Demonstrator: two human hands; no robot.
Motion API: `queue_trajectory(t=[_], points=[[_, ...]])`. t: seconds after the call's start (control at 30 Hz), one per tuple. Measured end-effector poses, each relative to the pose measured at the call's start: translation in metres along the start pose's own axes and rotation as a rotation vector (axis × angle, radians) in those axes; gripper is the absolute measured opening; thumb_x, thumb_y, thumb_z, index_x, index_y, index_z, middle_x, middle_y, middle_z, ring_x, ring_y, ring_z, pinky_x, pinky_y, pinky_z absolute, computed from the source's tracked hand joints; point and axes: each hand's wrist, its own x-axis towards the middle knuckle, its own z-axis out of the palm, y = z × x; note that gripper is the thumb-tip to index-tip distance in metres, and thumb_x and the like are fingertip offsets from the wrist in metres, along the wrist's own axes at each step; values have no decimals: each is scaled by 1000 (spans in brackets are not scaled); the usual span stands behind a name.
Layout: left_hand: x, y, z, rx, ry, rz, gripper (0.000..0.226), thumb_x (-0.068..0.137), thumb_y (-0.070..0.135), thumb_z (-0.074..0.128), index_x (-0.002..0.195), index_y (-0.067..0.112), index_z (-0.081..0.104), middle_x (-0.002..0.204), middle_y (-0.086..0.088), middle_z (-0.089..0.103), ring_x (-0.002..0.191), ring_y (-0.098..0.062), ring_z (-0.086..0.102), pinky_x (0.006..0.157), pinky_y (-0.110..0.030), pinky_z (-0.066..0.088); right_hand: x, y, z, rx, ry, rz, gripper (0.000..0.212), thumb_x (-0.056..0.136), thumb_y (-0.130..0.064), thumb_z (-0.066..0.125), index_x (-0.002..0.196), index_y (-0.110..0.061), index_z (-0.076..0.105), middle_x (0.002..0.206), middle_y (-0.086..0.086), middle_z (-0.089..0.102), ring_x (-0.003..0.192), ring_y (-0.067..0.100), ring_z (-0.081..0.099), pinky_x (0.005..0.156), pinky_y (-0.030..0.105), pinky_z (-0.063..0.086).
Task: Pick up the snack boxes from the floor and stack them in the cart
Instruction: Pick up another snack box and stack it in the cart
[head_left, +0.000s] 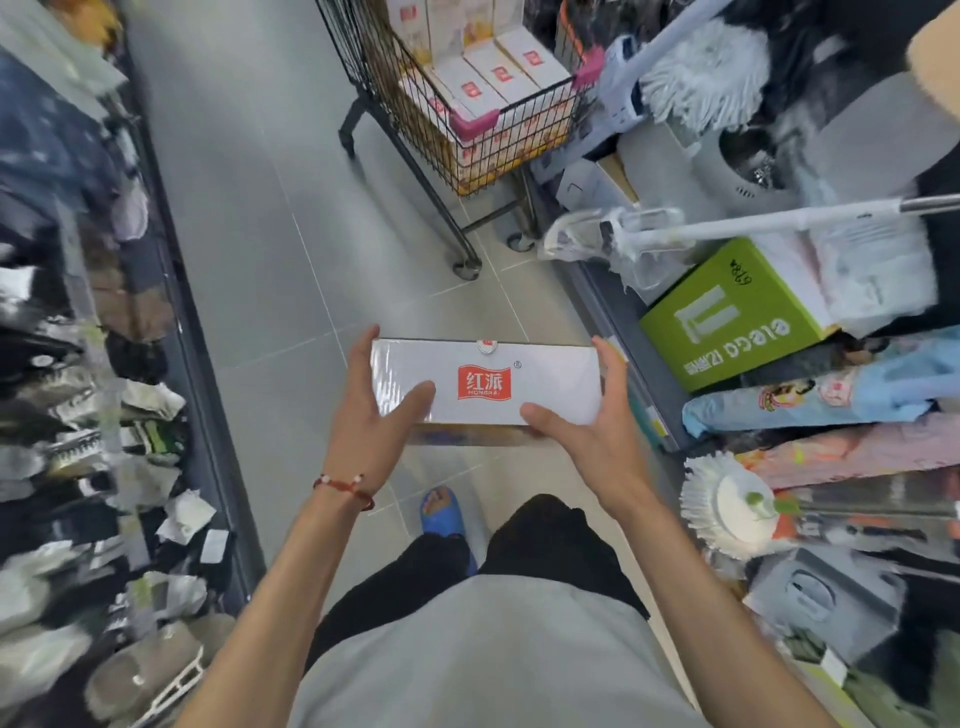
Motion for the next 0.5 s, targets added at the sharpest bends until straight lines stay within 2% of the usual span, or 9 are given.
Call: queue_trajectory(t=[0.1,0.2,0.3,0.37,0.43,0.5], points=[[47,12,-9,16,-22,-5,79,87,36,70,152,36,24,134,10,48,119,-16,53,103,-36,45,40,-18,14,14,15,4,99,80,-16,89,152,-38,24,127,-29,47,115,-13,51,83,6,49],[95,29,-10,15,-27,-15,82,81,44,66,151,38,23,134,8,48,119,-19,54,105,-42,47,88,-35,20,34,28,-2,100,80,-15,89,154,-36,25,127,-31,48,113,-17,51,84,7,49],[147,43,-5,3,-16,-26,79,81,44,67,148,41,25,130,8,53,116,-19,58,103,-43,50,143,-51,22,26,20,-10,100,79,-16,90,153,-38,26,126,-29,51,114,-13,54,90,16,54],[183,53,2,-11,-3,-36,78,83,41,70,146,44,24,127,11,53,115,-17,59,101,-42,51,184,-63,20,16,-2,-24,97,80,-16,89,150,-40,26,126,-27,52,113,-15,53,87,14,55],[218,66,11,-31,4,-34,79,84,38,71,147,41,24,131,7,52,117,-18,58,97,-33,51,225,-74,15,19,-19,-36,98,80,-16,89,153,-36,27,130,-22,54,114,-16,53,85,11,53],[249,81,19,-41,17,-42,82,80,41,69,148,37,24,135,3,49,117,-18,57,95,-29,49,259,-86,9,31,-35,-16,101,80,-17,90,156,-34,26,137,-14,54,120,-8,53,92,18,54]])
